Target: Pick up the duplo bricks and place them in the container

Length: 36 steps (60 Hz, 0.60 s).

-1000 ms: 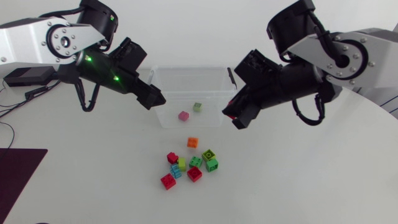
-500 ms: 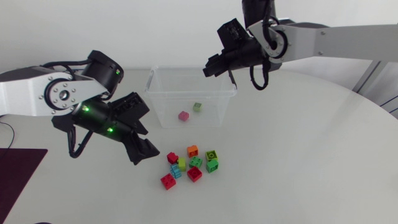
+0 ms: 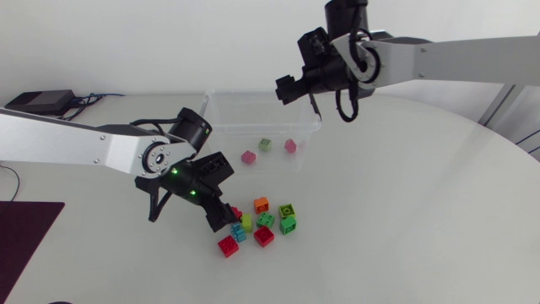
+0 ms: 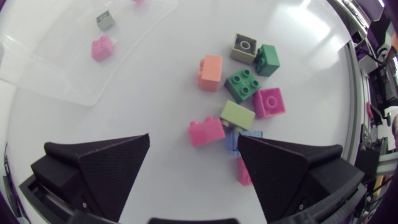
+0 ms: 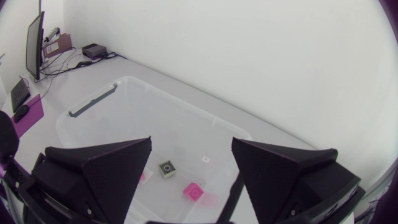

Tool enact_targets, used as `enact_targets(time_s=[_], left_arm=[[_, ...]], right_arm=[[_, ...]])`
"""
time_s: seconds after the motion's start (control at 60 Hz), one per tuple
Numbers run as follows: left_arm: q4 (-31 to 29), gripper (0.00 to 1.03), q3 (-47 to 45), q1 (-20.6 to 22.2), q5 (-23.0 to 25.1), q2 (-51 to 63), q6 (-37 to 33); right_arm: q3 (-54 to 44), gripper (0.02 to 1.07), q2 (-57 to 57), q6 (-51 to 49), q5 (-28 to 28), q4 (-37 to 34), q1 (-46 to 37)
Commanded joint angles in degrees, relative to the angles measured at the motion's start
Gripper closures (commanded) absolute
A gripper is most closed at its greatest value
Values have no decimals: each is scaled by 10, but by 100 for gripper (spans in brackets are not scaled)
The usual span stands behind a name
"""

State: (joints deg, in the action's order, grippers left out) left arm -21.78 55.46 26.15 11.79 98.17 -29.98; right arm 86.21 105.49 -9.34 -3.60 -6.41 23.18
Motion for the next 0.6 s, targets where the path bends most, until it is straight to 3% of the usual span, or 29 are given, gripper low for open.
enact_targets(time_s=[0.0, 0.35, 0.433, 0.517, 0.533, 0.55, 0.583], left_arm=[[17, 5, 9, 8, -19, 29, 17], [72, 5, -5, 34, -43, 69, 23], [72, 19, -7, 34, -43, 76, 22], [71, 51, -14, 35, -43, 80, 19], [71, 53, -14, 35, -43, 80, 19], [71, 67, -16, 33, -43, 82, 19], [71, 81, -17, 32, -43, 82, 19]], right_arm=[[-60, 7, -60, 13, -10, -1, -13], [-255, 7, -194, 13, -56, 19, -44], [-300, 7, -221, 9, -77, 16, -33], [-335, 7, -245, -11, -103, -11, -7], [-339, 7, -246, -16, -105, -17, -2], [-349, 7, -249, -20, -105, -20, 6], [-359, 7, -251, -20, -105, -19, 13]])
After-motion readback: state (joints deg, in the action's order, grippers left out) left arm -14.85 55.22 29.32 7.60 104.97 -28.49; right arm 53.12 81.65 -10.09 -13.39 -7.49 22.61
